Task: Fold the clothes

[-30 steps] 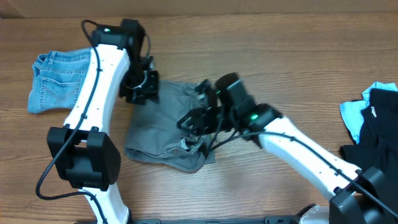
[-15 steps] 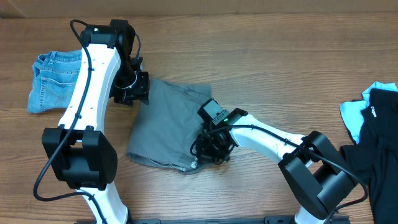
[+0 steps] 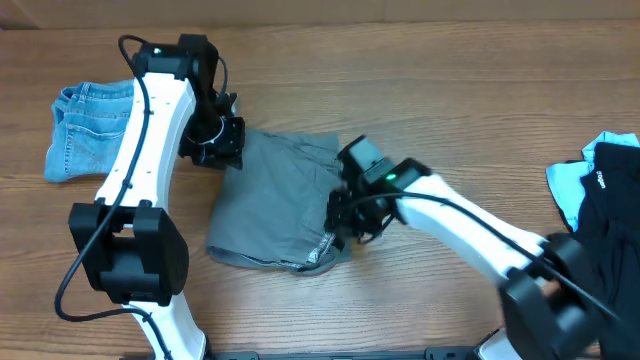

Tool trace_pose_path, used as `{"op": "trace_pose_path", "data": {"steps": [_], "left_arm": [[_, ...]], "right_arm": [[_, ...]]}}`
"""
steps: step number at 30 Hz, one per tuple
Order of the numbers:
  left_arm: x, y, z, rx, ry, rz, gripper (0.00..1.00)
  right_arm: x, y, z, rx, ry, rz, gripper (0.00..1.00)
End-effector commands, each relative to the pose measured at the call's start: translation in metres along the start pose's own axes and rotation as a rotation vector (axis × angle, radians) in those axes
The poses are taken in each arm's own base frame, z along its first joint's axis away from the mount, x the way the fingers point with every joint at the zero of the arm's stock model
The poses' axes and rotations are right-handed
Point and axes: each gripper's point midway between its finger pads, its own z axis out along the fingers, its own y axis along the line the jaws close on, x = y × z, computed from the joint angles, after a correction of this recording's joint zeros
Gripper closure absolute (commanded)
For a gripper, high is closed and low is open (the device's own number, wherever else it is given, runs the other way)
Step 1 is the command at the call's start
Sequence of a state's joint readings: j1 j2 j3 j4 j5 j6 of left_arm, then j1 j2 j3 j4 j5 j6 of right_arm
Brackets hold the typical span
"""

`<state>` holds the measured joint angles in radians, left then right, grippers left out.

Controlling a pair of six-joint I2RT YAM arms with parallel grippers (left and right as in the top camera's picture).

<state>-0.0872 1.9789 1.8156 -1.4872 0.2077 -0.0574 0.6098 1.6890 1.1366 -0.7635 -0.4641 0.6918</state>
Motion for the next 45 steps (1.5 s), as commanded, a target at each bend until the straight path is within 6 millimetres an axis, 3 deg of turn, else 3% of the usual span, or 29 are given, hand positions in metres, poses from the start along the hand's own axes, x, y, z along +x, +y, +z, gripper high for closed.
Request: {"op": "trace_pose_path", "data": {"steps": [1, 5, 9, 13, 16, 21, 26, 30, 34, 40, 45], "left_arm": [[-0.006, -0.032, 0.016, 0.180, -0.033, 0.122, 0.76], [-0.026, -0.056, 0.045, 0.295, -0.133, 0.271, 0.77], [-0.045, -0.048, 0.071, 0.241, -0.223, 0.314, 0.83], [-0.062, -0.010, 0.089, 0.054, -0.287, 0.248, 0.85], [-0.072, 0.028, 0.087, -0.110, -0.321, 0.129, 0.85], [-0.078, 0.058, 0.072, -0.144, -0.339, 0.049, 0.85], [-0.067, 0.071, 0.051, -0.091, -0.285, 0.007, 0.91], [-0.049, 0.034, 0.022, 0.166, -0.214, 0.042, 0.85], [-0.021, -0.004, 0.010, 0.385, -0.122, 0.091, 0.78], [0.020, -0.012, 0.039, 0.379, 0.048, 0.096, 0.77], [0.049, -0.013, 0.083, 0.381, 0.139, 0.087, 0.78]], "right_arm": [[-0.033, 0.029, -0.047, -0.109, -0.172, -0.072, 0.95], [-0.053, 0.027, -0.043, -0.115, -0.224, -0.071, 0.95], [-0.056, 0.014, -0.016, -0.078, -0.172, -0.001, 0.95], [-0.062, -0.019, 0.022, 0.035, -0.135, 0.120, 0.96], [-0.078, -0.062, 0.041, 0.161, -0.173, 0.270, 0.96], [-0.097, -0.094, 0.037, 0.180, -0.179, 0.297, 0.96], [-0.094, -0.071, 0.009, -0.001, -0.097, 0.120, 0.92], [-0.065, -0.036, -0.033, -0.134, -0.039, -0.031, 0.91], [-0.033, -0.011, -0.050, -0.193, 0.025, -0.065, 0.91], [0.001, 0.013, -0.028, -0.178, 0.111, -0.131, 0.89], [0.026, 0.008, 0.017, -0.079, 0.191, -0.053, 0.87]]}}
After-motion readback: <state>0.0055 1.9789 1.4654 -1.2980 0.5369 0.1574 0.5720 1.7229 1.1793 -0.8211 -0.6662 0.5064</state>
